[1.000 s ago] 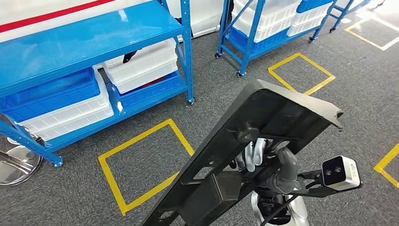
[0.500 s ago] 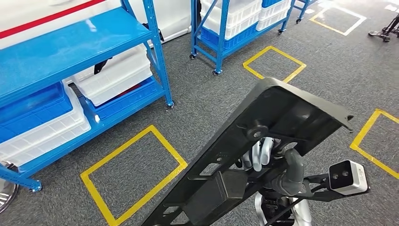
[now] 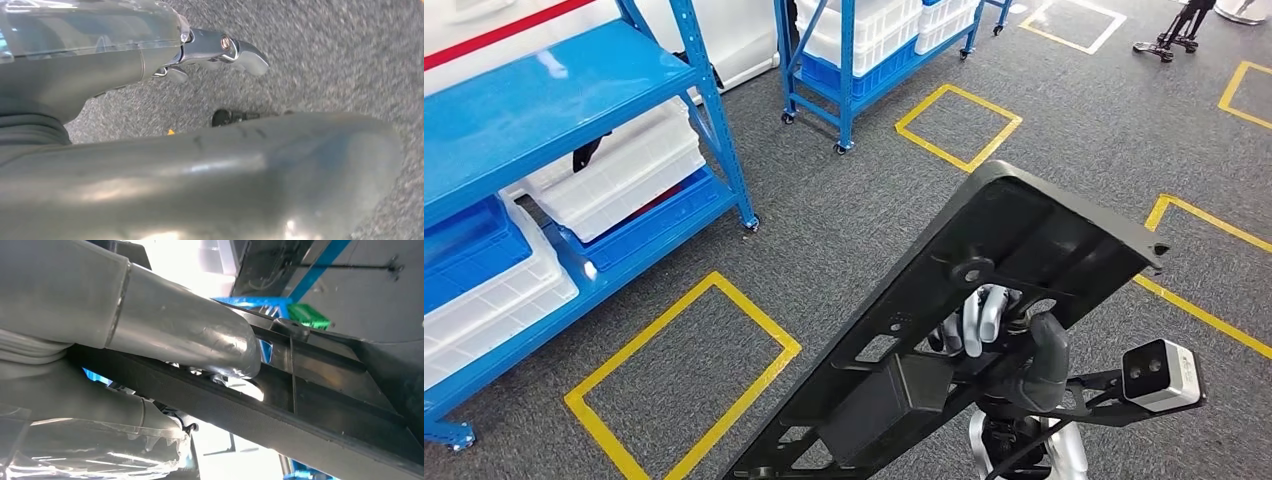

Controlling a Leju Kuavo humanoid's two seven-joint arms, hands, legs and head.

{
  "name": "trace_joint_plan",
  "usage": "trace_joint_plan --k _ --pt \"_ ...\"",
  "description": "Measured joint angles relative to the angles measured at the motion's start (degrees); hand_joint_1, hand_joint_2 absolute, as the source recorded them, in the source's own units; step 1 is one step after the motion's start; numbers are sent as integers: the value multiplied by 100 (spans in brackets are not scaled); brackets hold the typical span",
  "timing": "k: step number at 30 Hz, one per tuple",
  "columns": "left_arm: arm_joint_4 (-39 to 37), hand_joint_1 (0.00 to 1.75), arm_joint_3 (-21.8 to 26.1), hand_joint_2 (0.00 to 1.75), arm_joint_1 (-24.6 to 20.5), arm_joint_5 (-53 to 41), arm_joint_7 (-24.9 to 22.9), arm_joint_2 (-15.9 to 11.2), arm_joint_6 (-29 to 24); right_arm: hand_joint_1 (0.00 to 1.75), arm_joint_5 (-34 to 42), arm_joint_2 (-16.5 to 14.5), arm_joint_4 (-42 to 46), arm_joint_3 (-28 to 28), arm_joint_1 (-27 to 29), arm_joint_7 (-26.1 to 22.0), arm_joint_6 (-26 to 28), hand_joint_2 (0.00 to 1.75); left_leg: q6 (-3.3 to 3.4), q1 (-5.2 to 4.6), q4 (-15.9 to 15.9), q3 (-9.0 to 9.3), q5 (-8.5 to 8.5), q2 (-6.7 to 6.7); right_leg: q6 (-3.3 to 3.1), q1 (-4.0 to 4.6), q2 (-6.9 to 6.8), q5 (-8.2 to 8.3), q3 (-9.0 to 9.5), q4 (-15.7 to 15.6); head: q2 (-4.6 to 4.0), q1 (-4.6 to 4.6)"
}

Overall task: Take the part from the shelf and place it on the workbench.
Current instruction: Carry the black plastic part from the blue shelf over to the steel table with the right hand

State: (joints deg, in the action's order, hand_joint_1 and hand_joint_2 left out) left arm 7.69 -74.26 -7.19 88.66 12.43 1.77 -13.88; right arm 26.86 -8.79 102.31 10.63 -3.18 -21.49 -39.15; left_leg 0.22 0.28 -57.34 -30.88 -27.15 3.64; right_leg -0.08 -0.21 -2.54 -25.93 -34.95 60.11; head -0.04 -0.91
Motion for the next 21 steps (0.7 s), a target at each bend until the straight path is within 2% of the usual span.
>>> trace_joint_plan --k 1,3,5,6,8,9,10,11,12,13,15,16,17,19,21 --pt "0 0 -1 0 0 15 1 28 6 175 -18 7 -20 -3 -12 38 14 0 -27 -13 -5 4 -13 37 -25 22 -23 0 49 -114 0 -1" --pt "1 0 0 0 -7 40 28 84 21 175 -47 31 -53 -7 -41 130 58 0 -84 -18 -5 15 -32 105 -74 32 74 11 39 -130 0 -2" --pt "2 0 1 0 -18 58 99 136 53 175 -45 61 -77 -2 -106 206 101 0 -145 1 -137 -27 -147 -5 -135 8 161 39 44 -165 0 -3" --pt "2 0 1 0 -19 61 147 156 75 175 -31 72 -92 10 -160 236 117 0 -169 13 -358 -121 -292 -111 -168 -7 203 54 48 -181 0 -5" --pt "2 0 1 0 -10 63 278 185 132 175 25 88 -142 55 -262 278 149 0 -194 26 -1102 -463 -673 -284 -205 -8 295 64 40 -181 0 -9" --pt "2 0 1 0 -6 63 348 197 162 175 60 97 -178 83 -293 285 169 0 -200 28 -1466 -642 -803 -309 -211 -4 350 65 36 -176 0 -10" --pt "2 0 1 0 -4 63 417 206 187 175 99 109 -216 108 -309 279 187 0 -202 30 -1670 -752 -826 -318 -211 -1 406 65 34 -170 0 -10" --pt "2 0 1 0 -4 63 476 214 206 175 134 122 -253 136 -324 268 202 0 -199 32 -1651 -761 -733 -322 -210 -1 465 65 34 -161 0 -10" --pt "2 0 2 0 -6 64 521 219 214 175 163 136 -286 168 -342 253 215 0 -190 36 -1395 -659 -536 -346 -207 -2 529 62 36 -151 0 -10" --pt "2 0 3 0 -7 66 549 220 213 175 185 149 -314 201 -363 234 227 0 -176 44 -991 -485 -302 -417 -200 -6 590 59 37 -139 0 -10" --pt "1 0 7 0 -7 68 571 211 200 175 216 172 -361 265 -405 185 275 0 -138 55 -290 -179 -25 -624 -156 -4 708 57 15 -112 0 -8" --pt "1 0 10 0 -6 69 570 202 183 175 230 182 -381 288 -418 159 299 0 -117 51 -132 -113 7 -693 -123 -10 755 64 -6 -104 0 -7" --pt "0 0 16 0 -6 69 562 190 159 175 244 193 -398 303 -426 133 317 0 -95 39 -89 -97 -7 -705 -82 -19 801 79 -25 -106 0 -6" --pt "0 0 37 0 -10 69 533 163 96 175 275 225 -423 314 -436 84 316 0 -27 37 -40 -79 32 -611 -10 -34 840 92 -47 -108 0 -5" --pt "0 0 86 0 -8 69 498 128 21 175 316 257 -445 314 -476 44 281 0 51 49 28 -52 75 -490 37 -19 647 -76 -168 138 0 19"
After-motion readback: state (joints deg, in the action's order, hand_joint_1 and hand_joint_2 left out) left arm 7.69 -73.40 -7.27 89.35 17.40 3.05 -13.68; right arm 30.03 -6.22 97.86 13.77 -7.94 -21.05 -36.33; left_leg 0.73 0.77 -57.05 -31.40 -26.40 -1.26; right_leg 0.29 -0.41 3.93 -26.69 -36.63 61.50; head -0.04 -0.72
